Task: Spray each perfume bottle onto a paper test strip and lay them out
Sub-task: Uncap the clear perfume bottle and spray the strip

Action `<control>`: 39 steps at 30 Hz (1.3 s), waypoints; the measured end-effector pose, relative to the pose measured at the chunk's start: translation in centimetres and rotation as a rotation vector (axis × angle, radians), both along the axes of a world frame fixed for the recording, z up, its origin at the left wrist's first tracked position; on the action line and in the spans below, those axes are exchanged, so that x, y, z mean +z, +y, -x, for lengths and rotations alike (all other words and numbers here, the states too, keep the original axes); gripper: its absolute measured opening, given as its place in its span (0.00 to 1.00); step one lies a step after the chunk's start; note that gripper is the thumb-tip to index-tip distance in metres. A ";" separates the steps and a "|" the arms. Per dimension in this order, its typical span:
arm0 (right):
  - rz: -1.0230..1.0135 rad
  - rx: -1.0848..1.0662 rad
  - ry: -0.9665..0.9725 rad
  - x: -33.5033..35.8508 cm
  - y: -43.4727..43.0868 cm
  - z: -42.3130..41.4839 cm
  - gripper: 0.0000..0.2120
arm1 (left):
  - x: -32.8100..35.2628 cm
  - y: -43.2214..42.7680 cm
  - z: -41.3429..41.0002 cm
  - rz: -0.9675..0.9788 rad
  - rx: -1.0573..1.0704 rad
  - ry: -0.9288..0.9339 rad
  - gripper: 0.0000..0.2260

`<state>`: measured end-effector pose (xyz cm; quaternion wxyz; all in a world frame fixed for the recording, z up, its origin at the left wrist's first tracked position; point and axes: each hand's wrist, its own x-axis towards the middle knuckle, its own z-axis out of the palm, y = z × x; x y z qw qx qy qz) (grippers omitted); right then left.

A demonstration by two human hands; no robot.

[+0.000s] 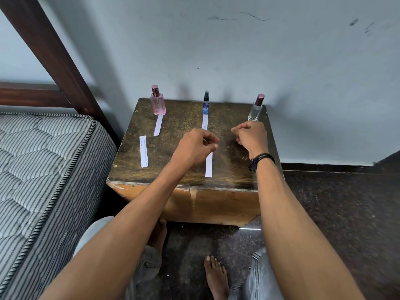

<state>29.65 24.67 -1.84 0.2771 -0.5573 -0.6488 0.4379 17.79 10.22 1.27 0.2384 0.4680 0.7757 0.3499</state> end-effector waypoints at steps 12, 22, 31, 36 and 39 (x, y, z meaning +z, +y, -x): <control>-0.150 -0.308 0.145 -1.1 0.7 0.1 0.06 | 1.2 1.1 -0.6 -0.090 0.116 -0.176 0.05; -0.181 -0.421 0.229 -2.2 2.6 0.9 0.17 | 0.9 1.7 -0.9 -0.094 0.153 -0.242 0.04; -0.162 -0.349 0.166 -1.9 3.7 0.9 0.32 | 0.8 2.4 -1.5 -0.111 0.170 -0.268 0.04; -0.121 -0.279 0.069 -1.9 4.8 0.5 0.30 | 0.8 2.6 -1.8 -0.122 0.185 -0.291 0.04; -0.132 -0.248 0.022 -1.9 5.2 0.4 0.25 | 0.8 2.6 -1.6 -0.135 0.198 -0.298 0.03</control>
